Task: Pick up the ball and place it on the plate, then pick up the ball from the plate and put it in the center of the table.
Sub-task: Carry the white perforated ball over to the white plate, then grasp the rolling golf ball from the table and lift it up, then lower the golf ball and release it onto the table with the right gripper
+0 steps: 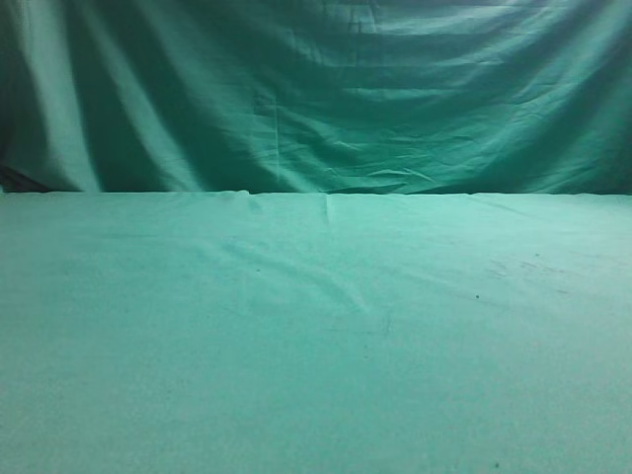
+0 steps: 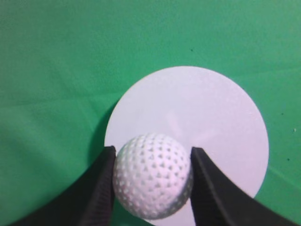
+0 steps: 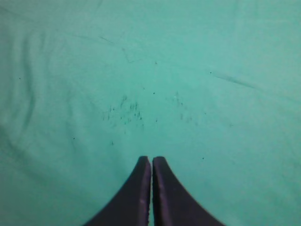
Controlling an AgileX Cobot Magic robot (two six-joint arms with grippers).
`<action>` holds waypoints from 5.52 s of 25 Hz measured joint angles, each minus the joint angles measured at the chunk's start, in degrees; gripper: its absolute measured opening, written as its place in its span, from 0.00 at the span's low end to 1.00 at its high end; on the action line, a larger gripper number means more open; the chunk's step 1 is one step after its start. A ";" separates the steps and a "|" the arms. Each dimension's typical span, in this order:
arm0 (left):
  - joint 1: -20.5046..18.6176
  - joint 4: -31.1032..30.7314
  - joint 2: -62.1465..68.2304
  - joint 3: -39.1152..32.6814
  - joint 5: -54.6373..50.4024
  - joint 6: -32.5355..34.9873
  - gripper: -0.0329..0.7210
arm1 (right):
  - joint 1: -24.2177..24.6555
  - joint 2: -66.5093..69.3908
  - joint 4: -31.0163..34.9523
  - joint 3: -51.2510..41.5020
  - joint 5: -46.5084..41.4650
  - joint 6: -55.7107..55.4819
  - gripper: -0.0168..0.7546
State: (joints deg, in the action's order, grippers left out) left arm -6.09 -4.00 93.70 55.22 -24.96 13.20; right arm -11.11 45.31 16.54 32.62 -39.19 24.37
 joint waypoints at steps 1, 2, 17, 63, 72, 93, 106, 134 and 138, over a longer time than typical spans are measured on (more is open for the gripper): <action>0.00 0.00 0.52 0.00 0.08 0.00 0.47 | 0.00 0.00 0.00 0.00 0.00 0.00 0.02; 0.00 0.00 1.15 0.00 0.21 0.00 0.47 | 0.00 0.00 0.10 0.00 0.00 0.00 0.02; 0.00 0.61 2.50 0.00 2.42 0.00 0.47 | 0.00 0.00 1.82 0.00 -0.10 0.00 0.02; 13.26 25.75 -34.00 13.65 -26.85 8.63 0.12 | -16.61 9.36 -8.29 4.72 -8.91 -7.70 0.02; 13.26 25.97 -53.40 -3.01 -20.94 11.96 0.12 | -21.79 25.43 -10.03 13.48 -6.09 -10.96 0.02; 13.26 27.13 -68.74 -21.36 -15.39 10.86 0.12 | -25.31 53.72 -9.62 31.22 -3.32 -12.33 0.72; 13.26 28.30 -68.76 -21.40 -15.36 10.77 0.12 | -25.31 63.35 -10.95 35.85 -4.24 -16.54 0.72; 13.26 28.30 -68.76 -21.40 -15.04 10.77 0.12 | -25.39 80.02 -11.57 77.35 -22.22 -16.50 0.45; 13.26 28.30 -68.76 -21.40 -15.04 10.87 0.12 | -25.39 84.17 -11.57 79.84 -22.71 -16.46 0.45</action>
State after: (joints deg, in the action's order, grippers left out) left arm 7.17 24.30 24.94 33.82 -40.00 24.08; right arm -36.50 129.48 4.97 112.46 -61.90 7.91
